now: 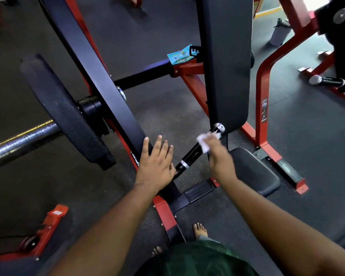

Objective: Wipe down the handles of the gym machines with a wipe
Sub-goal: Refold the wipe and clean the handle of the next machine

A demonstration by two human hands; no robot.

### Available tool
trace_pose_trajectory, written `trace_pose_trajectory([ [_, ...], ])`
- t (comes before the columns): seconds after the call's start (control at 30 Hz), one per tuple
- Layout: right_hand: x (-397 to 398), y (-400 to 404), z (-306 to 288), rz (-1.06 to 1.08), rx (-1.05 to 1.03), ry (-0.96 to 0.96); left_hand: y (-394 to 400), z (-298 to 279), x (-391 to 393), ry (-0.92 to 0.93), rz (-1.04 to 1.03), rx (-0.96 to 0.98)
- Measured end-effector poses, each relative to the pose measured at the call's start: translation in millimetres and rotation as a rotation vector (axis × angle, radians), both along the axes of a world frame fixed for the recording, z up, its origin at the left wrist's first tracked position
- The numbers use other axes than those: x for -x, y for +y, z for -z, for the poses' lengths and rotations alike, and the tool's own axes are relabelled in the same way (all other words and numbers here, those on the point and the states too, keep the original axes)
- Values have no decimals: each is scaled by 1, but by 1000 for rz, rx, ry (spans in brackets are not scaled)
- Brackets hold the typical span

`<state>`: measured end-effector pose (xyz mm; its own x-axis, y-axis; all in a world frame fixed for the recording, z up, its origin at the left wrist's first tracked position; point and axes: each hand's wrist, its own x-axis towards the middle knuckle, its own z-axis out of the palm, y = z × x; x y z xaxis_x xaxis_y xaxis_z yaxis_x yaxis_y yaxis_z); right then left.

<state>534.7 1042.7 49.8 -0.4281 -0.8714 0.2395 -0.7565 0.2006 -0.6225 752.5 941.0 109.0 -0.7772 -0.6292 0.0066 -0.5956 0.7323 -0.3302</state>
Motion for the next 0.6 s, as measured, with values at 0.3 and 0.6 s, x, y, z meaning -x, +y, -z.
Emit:
trace_pose_trajectory([
  [0.3,-51,1,34,-56,-3,57,-1,4,0,44,8,-6],
  [0.6,2,4,-5,14,59,1,-2,4,1,31,-2,18],
])
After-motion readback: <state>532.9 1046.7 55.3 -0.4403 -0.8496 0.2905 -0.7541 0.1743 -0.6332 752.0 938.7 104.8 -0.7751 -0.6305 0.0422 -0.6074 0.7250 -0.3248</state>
